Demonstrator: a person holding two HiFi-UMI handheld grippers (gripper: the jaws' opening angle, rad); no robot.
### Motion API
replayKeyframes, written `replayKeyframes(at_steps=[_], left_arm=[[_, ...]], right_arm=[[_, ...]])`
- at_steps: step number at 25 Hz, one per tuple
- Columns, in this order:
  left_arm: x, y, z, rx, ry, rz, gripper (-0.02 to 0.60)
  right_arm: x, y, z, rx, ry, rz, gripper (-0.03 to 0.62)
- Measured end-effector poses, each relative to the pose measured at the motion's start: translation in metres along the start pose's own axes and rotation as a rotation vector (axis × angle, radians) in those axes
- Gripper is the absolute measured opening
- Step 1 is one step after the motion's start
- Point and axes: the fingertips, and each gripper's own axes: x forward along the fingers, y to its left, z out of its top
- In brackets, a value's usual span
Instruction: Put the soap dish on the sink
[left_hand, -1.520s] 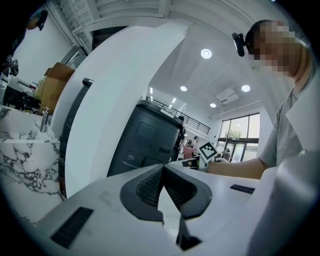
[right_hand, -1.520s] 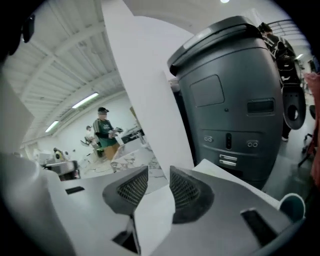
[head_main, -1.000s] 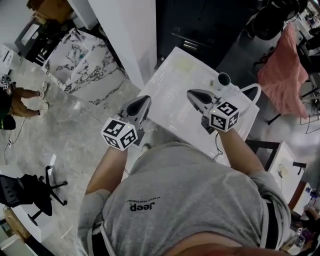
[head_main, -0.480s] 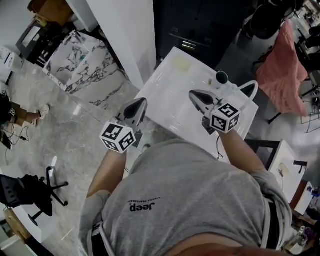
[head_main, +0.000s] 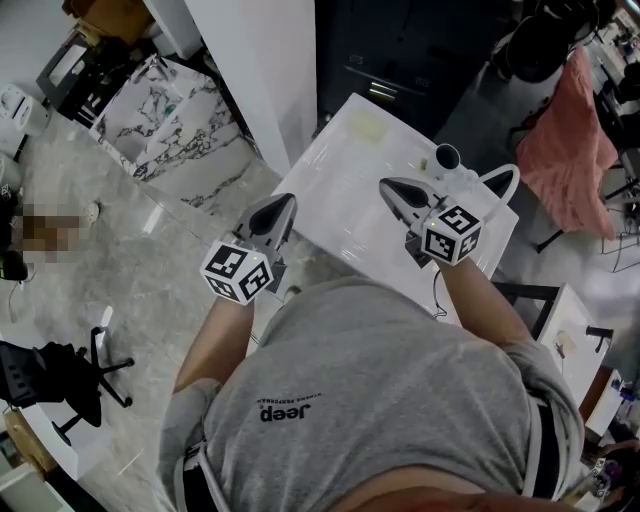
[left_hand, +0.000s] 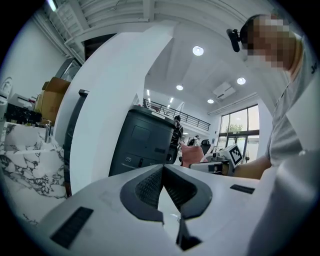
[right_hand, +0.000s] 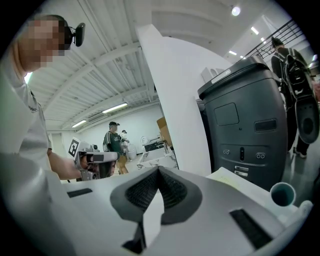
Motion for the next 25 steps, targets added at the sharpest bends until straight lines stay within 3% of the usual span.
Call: replayKeyframes(at_steps=[25], left_arm=[[-0.0062, -0.0030, 0.0016, 0.001, -0.001, 0.000, 0.014]], right_arm=[[-0.0017, 0.0024, 0.0006, -0.017, 0.012, -0.003, 0.052]])
